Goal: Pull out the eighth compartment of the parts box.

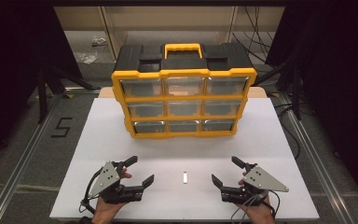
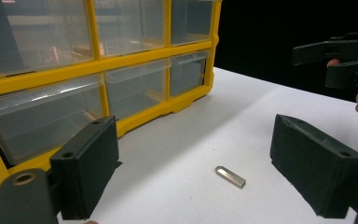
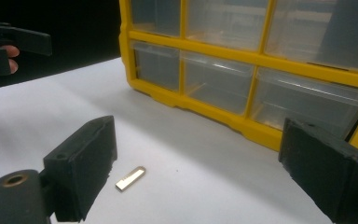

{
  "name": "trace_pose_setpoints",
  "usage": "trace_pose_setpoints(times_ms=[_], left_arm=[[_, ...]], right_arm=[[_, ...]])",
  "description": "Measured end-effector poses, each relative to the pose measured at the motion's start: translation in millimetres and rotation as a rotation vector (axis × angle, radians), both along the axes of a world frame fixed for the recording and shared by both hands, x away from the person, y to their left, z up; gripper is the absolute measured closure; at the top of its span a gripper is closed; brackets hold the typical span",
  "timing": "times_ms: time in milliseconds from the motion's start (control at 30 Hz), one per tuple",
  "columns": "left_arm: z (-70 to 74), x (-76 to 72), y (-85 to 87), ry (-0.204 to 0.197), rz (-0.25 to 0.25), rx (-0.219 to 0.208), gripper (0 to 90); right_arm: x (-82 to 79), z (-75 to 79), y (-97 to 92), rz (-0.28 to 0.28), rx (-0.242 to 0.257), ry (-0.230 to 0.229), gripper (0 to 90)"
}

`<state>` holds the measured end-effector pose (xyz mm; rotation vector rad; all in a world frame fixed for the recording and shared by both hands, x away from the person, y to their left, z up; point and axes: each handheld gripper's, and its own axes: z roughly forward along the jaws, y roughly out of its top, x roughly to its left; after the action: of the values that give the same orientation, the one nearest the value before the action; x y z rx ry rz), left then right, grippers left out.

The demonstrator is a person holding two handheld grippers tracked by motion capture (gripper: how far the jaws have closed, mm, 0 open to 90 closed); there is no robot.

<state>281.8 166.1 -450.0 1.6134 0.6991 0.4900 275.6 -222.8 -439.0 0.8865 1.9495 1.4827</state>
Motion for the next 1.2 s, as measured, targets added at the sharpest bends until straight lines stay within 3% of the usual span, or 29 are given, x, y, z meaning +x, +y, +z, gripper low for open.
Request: trace_pose_setpoints(times_ms=[700, 867, 1033, 1133, 1200], left_arm=[[-1.7, 7.2, -2.9, 0.005, 0.005, -0.011, 15.3], [-2.2, 3.5, -2.9, -0.004, 0.001, 0.007, 15.3], [-1.6, 1.7, -2.8, -0.007, 0.003, 0.006, 15.5], [-1.8, 1.6, -3.3, -0.008, 0.000, 0.011, 15.5], [-2.1, 1.8, -3.5, -0.006, -0.003, 0.012, 15.5]], right_arm=[[5.4, -3.9, 2.6, -0.002, -0.060, -0.038, 12.8], [4.1, -1.5, 5.7, -0.005, -0.088, -0.054, 13.3], [1.6, 1.5, 12.4, 0.001, -0.149, -0.101, 14.4], [-1.4, 1.4, 19.9, 0.014, -0.222, -0.166, 15.1], [-2.8, 1.3, 26.2, 0.037, -0.240, -0.176, 15.4]])
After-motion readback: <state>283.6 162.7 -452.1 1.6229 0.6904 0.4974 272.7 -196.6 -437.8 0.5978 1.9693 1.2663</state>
